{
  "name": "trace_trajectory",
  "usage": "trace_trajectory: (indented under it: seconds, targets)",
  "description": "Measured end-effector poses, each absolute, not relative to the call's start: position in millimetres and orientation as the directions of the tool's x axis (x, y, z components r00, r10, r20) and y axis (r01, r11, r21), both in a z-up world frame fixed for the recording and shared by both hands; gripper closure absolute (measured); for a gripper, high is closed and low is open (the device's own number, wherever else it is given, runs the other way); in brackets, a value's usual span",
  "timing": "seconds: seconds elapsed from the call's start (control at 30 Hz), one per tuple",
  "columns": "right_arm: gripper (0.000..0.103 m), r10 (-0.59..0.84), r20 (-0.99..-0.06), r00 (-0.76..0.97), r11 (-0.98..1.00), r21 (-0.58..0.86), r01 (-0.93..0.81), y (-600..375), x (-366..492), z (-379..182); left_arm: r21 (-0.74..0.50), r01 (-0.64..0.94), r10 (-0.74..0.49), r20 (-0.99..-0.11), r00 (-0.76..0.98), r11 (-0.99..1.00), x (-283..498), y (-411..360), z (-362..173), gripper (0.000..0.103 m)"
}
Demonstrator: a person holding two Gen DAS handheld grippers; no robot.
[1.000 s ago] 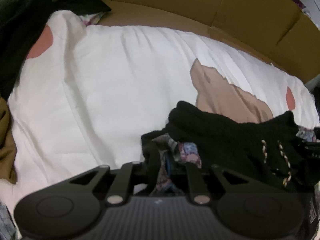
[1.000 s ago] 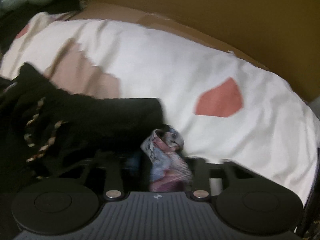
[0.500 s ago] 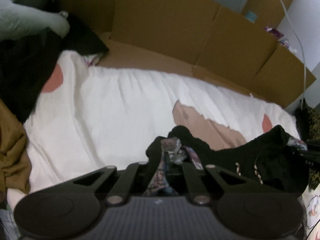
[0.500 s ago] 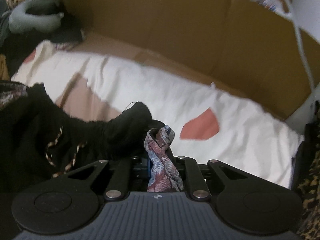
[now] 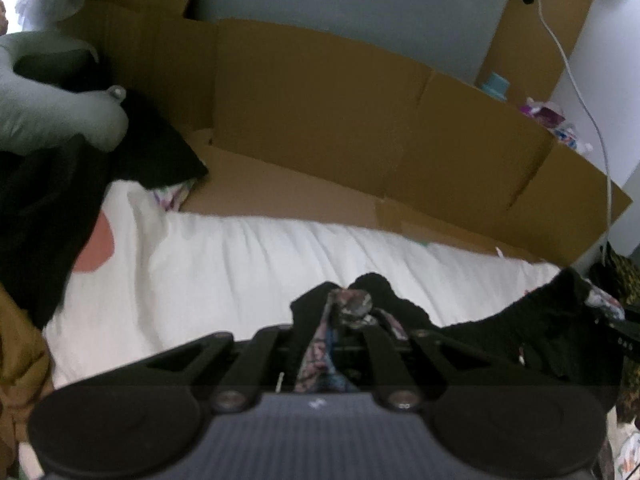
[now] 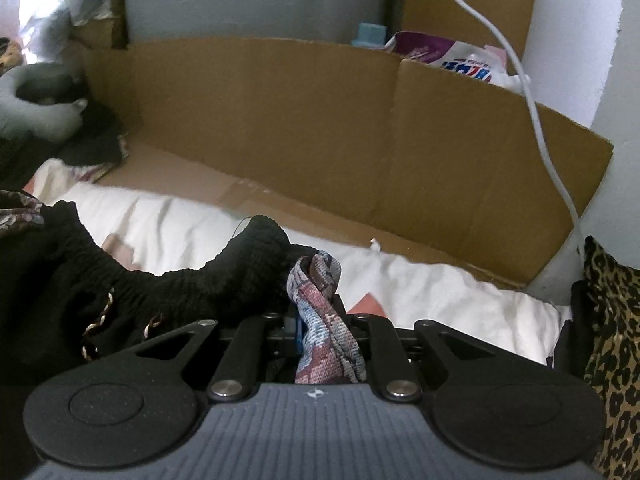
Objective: Fold clothes
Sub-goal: 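Lower the hoodie onto the sheet and open both grippers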
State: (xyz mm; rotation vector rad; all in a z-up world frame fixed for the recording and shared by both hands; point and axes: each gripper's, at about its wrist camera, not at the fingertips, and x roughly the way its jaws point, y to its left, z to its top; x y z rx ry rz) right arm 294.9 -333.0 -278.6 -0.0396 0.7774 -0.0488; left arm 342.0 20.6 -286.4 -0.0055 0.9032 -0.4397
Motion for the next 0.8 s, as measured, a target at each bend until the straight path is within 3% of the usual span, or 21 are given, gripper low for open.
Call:
trace_trajectory:
  seconds: [0.57, 0.63, 0.7, 0.73, 0.8]
  targets:
    - [0.09, -0.11, -0.731, 0.673, 0.991, -0.027, 0.133, -338, 340, -325, -0.202, 0.313, -0.341, -0.798, 0.497, 0.928, 389, 15, -332, 0.099]
    - [0.087, -0.1, -0.78, 0.617, 0.993, -0.041, 0.108, -335, 348, -341, -0.156, 0.312, -0.292, -0.841, 0.455, 0.937, 394, 6, -349, 0.097]
    - [0.077, -0.102, -0.792, 0.602, 0.993, -0.051, 0.102, -335, 347, -352, -0.121, 0.31, -0.25, -0.873, 0.42, 0.943, 396, 0, -364, 0.096]
    - [0.063, -0.098, -0.791, 0.604, 0.994, -0.042, 0.106, -336, 346, -355, -0.114, 0.312, -0.242, -0.879, 0.411, 0.943, 395, -1, -369, 0.091]
    - [0.06, -0.082, -0.788, 0.611, 0.993, -0.011, 0.12, -339, 341, -356, -0.1, 0.315, -0.23, -0.884, 0.407, 0.944, 392, -1, -373, 0.088]
